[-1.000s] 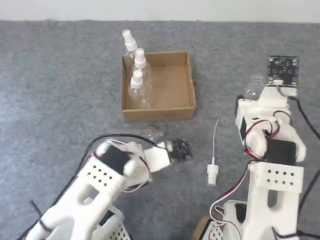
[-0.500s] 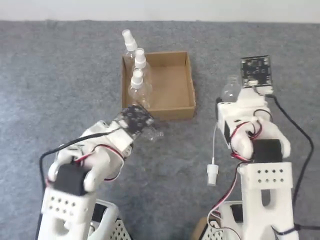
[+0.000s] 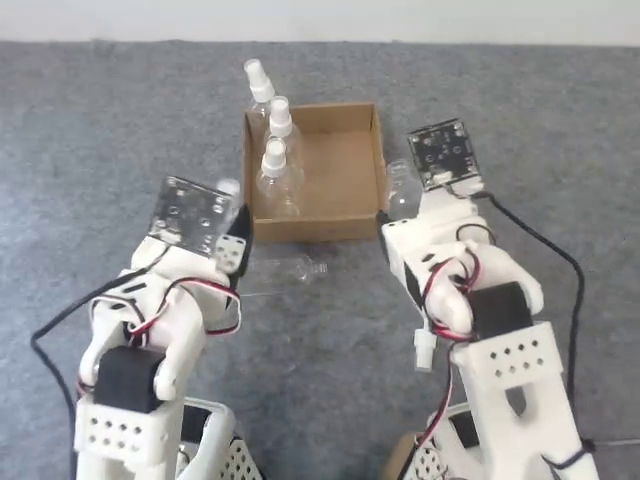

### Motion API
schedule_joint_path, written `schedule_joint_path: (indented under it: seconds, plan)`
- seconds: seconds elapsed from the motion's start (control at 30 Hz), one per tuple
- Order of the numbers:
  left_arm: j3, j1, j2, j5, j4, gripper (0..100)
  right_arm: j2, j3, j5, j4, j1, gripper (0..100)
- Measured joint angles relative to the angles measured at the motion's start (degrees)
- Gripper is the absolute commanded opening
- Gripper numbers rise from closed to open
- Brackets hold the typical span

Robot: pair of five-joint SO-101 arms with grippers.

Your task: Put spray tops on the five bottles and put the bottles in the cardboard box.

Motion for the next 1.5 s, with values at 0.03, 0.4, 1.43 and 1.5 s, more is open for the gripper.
schedule_joint_path:
  seconds: [0.03, 0.4, 1.43, 1.5]
  plan:
    - [0.0, 0.0, 0.0, 1.5, -1.0, 1, -1.1, 0.5, 0.0, 0.0, 0.1, 5.1]
    - [0.0, 0.0, 0.0, 14.3, -13.5, 1, -11.2, 12.1, 0.0, -10.8, -1.8, 5.1]
    - [-11.3, -0.1, -5.7, 25.8, -18.6, 1, -13.7, 40.4, 0.0, -51.0, -21.5, 5.5]
    - [-11.3, -0.1, -6.1, 27.2, -18.6, 1, -13.7, 41.8, 0.0, -53.6, -22.2, 5.4]
